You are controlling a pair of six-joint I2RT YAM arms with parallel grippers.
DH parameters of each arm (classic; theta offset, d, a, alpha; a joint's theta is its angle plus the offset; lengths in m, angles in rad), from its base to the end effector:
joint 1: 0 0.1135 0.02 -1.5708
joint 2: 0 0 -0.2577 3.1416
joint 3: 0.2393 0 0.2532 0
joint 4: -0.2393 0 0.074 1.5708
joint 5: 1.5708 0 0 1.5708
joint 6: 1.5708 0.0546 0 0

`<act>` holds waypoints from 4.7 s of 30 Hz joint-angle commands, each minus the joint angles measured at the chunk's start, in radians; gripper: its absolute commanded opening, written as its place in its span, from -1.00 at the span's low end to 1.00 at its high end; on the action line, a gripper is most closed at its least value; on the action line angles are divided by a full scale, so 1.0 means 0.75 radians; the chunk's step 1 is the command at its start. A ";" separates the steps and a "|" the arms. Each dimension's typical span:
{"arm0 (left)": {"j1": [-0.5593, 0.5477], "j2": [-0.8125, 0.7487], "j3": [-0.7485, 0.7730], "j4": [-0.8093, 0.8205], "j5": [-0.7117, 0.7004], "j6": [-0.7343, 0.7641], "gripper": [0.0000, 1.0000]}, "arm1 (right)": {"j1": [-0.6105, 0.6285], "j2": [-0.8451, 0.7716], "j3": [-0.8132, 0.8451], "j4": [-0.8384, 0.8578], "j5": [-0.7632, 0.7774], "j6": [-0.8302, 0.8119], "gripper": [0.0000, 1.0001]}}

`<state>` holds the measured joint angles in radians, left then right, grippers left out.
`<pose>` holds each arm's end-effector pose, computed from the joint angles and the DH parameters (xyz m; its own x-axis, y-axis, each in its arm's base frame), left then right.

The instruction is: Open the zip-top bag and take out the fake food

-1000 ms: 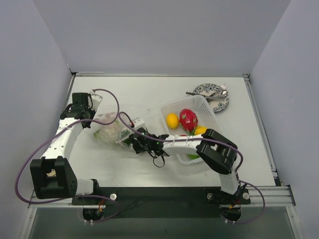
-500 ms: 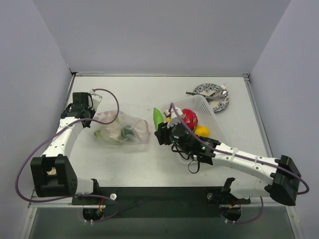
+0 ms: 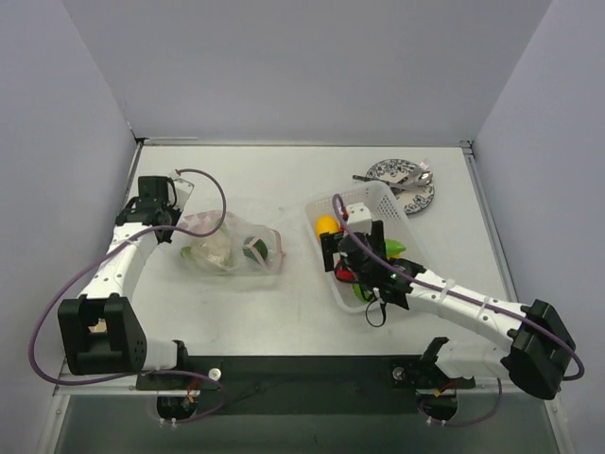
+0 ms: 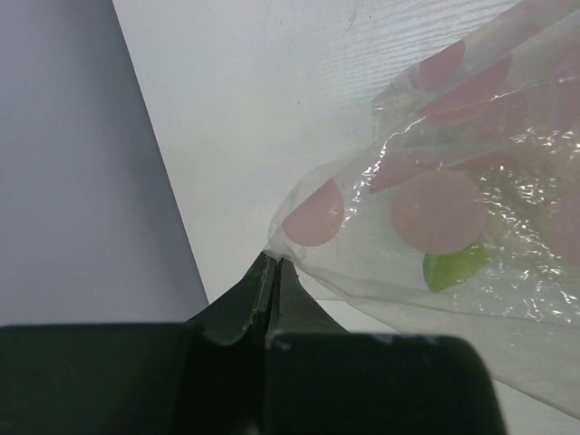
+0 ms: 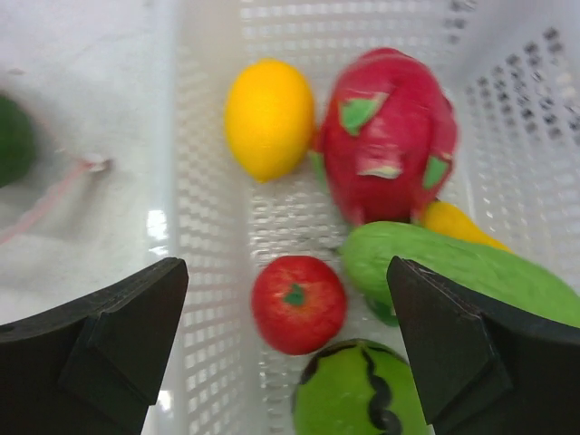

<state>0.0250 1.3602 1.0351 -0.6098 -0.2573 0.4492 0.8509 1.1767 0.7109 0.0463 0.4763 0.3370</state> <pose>0.2933 0.0212 0.2418 -0.8006 0.4001 -0.4461 0.1914 0.8762 0.4423 0.2032 0.1938 0.2447 -0.3831 0.0088 -0.9237 -0.2812 0.9514 0.1257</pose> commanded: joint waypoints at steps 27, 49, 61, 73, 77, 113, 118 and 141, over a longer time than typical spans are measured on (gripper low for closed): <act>-0.023 -0.048 0.019 0.015 -0.029 -0.010 -1.00 | 0.234 0.863 0.582 0.533 -0.690 0.056 0.96; -0.023 -0.028 -0.004 0.046 -0.019 -0.008 -1.00 | 0.385 0.425 0.259 0.290 -0.115 0.029 0.80; -0.066 -0.046 0.013 0.024 -0.039 -0.008 -1.00 | 0.414 0.587 0.334 0.435 -0.447 0.029 -0.52; -0.068 -0.053 -0.010 0.024 -0.037 -0.012 -1.00 | 0.287 0.822 0.535 0.476 -0.516 0.031 0.39; -0.068 -0.053 -0.018 0.028 -0.037 -0.010 -1.00 | 0.267 0.863 0.574 0.474 -0.529 0.029 0.44; -0.101 -0.079 -0.034 0.013 -0.043 -0.008 -1.00 | 0.258 0.713 0.359 0.754 -0.668 0.275 -0.72; -0.105 -0.087 -0.026 -0.007 -0.046 -0.004 -1.00 | 0.264 0.838 0.467 0.783 -0.502 0.136 -0.49; -0.121 -0.087 -0.028 -0.021 -0.046 0.013 -1.00 | 0.308 1.161 0.780 0.536 -0.052 -0.218 0.96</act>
<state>-0.0586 1.3186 0.9794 -0.6262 -0.2913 0.4553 1.1103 2.0247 1.2404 0.4866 0.4122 0.1707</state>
